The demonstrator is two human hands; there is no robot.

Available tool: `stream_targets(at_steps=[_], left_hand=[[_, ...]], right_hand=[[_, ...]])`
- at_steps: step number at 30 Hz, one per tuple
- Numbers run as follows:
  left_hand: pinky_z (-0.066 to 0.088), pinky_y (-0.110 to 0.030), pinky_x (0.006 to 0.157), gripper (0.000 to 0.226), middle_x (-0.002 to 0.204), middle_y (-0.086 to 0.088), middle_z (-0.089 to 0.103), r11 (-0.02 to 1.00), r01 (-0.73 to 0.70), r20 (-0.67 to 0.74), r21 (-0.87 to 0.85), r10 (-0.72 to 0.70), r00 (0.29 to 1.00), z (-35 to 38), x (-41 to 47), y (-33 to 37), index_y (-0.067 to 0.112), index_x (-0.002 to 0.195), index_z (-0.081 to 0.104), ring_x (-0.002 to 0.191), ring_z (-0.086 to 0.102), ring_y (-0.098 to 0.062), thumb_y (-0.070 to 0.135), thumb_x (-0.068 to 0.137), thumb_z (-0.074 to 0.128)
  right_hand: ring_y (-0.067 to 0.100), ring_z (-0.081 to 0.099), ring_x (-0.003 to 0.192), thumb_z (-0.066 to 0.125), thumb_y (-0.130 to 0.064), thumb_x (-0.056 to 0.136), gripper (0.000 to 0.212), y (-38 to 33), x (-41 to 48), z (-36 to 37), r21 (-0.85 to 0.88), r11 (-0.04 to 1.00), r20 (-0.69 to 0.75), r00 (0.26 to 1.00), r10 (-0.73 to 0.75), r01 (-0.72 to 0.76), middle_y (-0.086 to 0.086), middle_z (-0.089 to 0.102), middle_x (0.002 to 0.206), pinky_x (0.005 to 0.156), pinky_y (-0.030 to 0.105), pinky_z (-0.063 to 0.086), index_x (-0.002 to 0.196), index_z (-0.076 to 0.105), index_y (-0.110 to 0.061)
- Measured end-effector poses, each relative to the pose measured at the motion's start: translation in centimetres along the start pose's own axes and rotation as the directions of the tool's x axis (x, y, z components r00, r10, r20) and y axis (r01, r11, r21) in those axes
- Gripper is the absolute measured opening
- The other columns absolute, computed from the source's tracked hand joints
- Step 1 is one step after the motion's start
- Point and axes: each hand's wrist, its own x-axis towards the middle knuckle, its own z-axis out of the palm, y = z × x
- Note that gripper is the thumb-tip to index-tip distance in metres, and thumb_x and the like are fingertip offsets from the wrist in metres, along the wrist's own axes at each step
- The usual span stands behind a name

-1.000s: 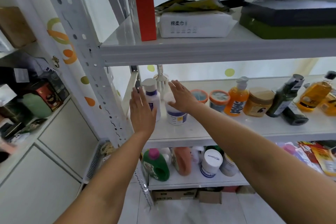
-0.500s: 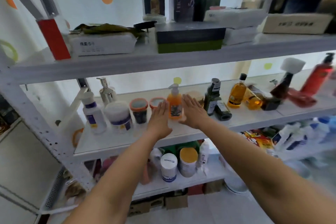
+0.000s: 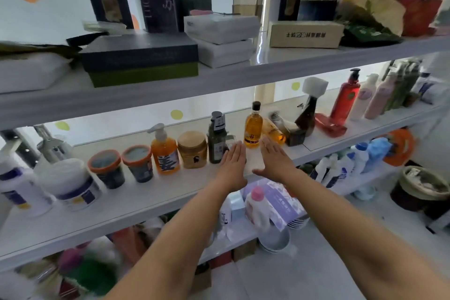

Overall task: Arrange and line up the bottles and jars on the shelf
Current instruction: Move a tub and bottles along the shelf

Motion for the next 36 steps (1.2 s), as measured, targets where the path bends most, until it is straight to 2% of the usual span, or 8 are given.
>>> stream_targets(at_steps=[11,16,20,25,30,36], left_hand=[[-0.006,-0.034,0.119,0.097,0.159,-0.004,-0.020,0.993,-0.113,0.034,-0.030,0.114,0.993,3.0,13.5,9.3,0.011,0.149,-0.017,0.147,-0.017,-0.019,0.025,0.089,0.058],[-0.006,-0.034,0.120,0.097,0.158,-0.004,-0.021,0.977,-0.215,0.055,-0.001,0.215,0.975,5.0,18.4,15.4,0.010,0.149,-0.016,0.147,-0.016,-0.020,0.027,0.089,0.058],[-0.005,-0.036,0.121,0.095,0.158,-0.006,-0.020,0.971,-0.236,0.075,0.022,0.234,0.969,6.7,22.6,21.1,0.009,0.149,-0.015,0.147,-0.016,-0.020,0.029,0.090,0.056],[-0.009,-0.033,0.117,0.094,0.158,-0.004,-0.022,0.974,-0.225,0.055,-0.016,0.225,0.973,9.3,28.0,29.5,0.011,0.149,-0.018,0.147,-0.018,-0.019,0.026,0.090,0.055],[-0.006,-0.033,0.120,0.087,0.159,-0.007,-0.018,0.972,-0.229,0.048,-0.059,0.232,0.972,11.6,32.8,39.3,0.008,0.150,-0.014,0.147,-0.015,-0.019,0.025,0.093,0.050],[-0.006,-0.031,0.121,0.093,0.158,-0.007,-0.020,0.975,-0.219,0.046,-0.044,0.221,0.974,13.7,38.9,48.0,0.008,0.149,-0.016,0.147,-0.016,-0.019,0.017,0.087,0.053]], right_hand=[[0.021,-0.011,0.148,0.056,-0.049,0.088,0.102,13.4,4.3,-1.5,-0.027,0.994,-0.005,0.995,0.102,-0.102,0.009,-0.015,0.159,0.120,0.032,-0.003,0.150,-0.011,-0.004],[0.019,-0.011,0.148,0.057,-0.047,0.087,0.101,20.6,4.4,-2.3,0.014,0.982,-0.021,0.982,0.187,-0.187,0.006,-0.015,0.160,0.119,0.031,-0.002,0.151,-0.010,-0.008],[0.019,-0.009,0.148,0.058,-0.048,0.087,0.102,27.2,4.6,-3.1,0.034,0.973,-0.028,0.973,0.230,-0.229,0.006,-0.014,0.160,0.120,0.033,0.000,0.151,-0.010,-0.010],[0.020,-0.008,0.149,0.055,-0.047,0.089,0.098,37.3,4.3,-4.7,0.016,0.976,0.010,0.976,0.219,-0.219,0.009,-0.013,0.160,0.121,0.032,-0.001,0.151,-0.010,-0.007],[0.022,-0.007,0.149,0.056,-0.044,0.090,0.097,47.7,3.6,-6.8,0.020,0.980,0.018,0.980,0.197,-0.197,0.011,-0.012,0.159,0.120,0.031,-0.001,0.151,-0.008,-0.004],[0.022,-0.008,0.148,0.055,-0.047,0.090,0.097,58.2,4.2,-8.3,0.032,0.983,0.022,0.983,0.180,-0.180,0.010,-0.013,0.159,0.120,0.032,0.000,0.151,-0.009,-0.004]])
